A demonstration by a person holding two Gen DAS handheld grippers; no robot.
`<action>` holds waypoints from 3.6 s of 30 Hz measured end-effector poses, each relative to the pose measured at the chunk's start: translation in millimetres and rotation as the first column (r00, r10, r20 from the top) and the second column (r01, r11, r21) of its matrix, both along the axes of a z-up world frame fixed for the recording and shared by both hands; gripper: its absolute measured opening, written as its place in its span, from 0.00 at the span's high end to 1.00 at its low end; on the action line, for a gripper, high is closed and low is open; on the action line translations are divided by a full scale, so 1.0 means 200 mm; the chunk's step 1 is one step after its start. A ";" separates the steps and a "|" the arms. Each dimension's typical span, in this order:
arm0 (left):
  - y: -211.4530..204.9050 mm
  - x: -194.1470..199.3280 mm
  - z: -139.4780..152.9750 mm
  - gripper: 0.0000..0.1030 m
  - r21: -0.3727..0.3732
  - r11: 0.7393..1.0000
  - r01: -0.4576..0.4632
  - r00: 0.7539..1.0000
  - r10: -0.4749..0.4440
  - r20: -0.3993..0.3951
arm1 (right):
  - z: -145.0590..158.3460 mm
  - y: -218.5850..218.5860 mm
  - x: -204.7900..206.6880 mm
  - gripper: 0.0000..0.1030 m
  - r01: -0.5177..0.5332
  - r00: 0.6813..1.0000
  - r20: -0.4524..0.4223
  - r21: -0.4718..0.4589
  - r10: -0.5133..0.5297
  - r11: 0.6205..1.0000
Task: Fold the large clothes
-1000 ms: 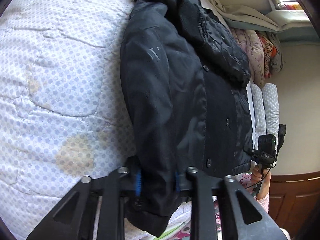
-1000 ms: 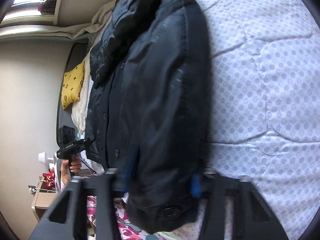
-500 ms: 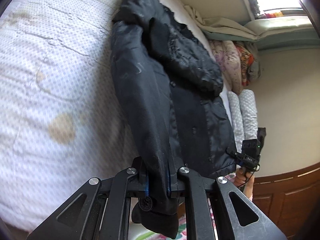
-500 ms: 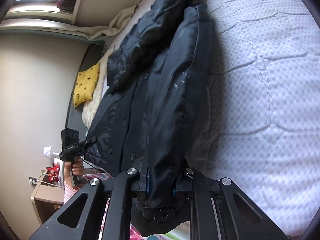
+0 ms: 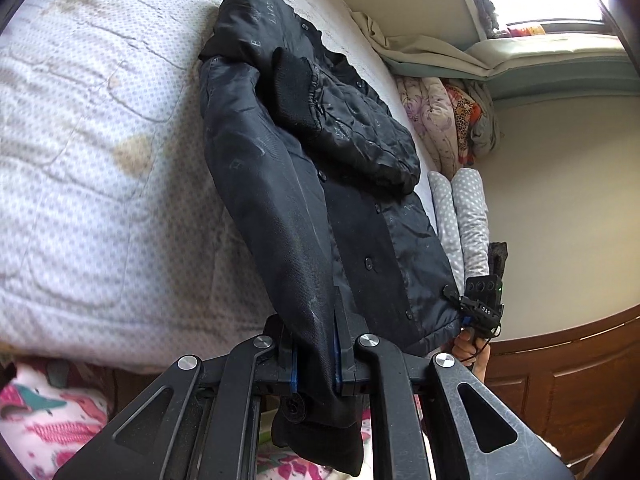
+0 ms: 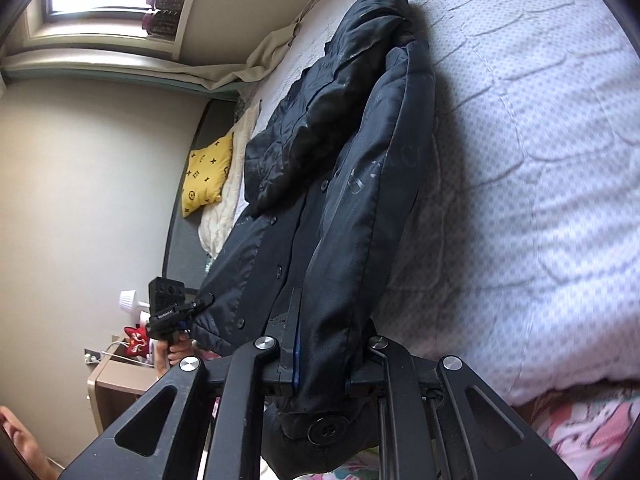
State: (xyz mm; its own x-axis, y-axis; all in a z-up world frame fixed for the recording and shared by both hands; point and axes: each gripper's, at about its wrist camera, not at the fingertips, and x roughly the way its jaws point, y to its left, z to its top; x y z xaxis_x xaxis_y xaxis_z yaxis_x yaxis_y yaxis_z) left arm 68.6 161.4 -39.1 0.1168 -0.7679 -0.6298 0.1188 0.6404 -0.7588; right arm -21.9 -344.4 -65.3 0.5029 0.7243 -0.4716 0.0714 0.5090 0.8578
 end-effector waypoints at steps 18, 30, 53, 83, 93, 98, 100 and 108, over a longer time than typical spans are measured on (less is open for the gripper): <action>-0.01 0.20 0.21 0.86 -0.169 0.985 -0.044 0.998 0.052 0.040 | 0.14 -0.08 0.10 0.91 0.011 0.996 0.092 0.103 -0.020 0.995; -0.09 0.76 0.27 0.86 -0.292 0.938 -0.185 0.981 0.195 0.007 | 0.32 -0.20 0.55 0.91 0.132 0.974 0.161 0.157 -0.157 0.979; -0.20 1.38 -0.26 0.68 -0.181 0.893 -0.412 0.908 0.387 -0.157 | -0.09 -0.31 1.34 0.72 0.339 0.940 -0.040 0.154 -0.338 0.928; -0.28 1.26 -0.08 0.41 0.223 0.911 -0.348 0.926 0.296 0.235 | 0.10 -0.22 1.35 0.31 0.211 0.976 0.130 -0.387 -0.174 0.898; -0.31 1.31 -0.08 0.80 0.273 0.894 -0.354 0.923 0.287 0.255 | 0.09 -0.20 1.32 0.93 0.233 0.972 0.107 -0.553 -0.209 0.800; -0.26 1.34 -0.21 0.80 0.248 0.907 -0.340 0.938 0.306 0.165 | -0.03 -0.21 1.33 0.93 0.227 0.965 0.028 -0.582 -0.259 0.781; -0.27 1.35 -0.24 0.78 0.267 0.908 -0.322 0.944 0.286 0.166 | -0.08 -0.20 1.33 0.93 0.220 0.963 0.005 -0.591 -0.269 0.776; -0.23 1.34 -0.22 0.52 0.218 0.901 -0.375 0.927 0.359 0.111 | -0.13 -0.24 1.28 0.80 0.271 0.951 0.006 -0.503 -0.310 0.821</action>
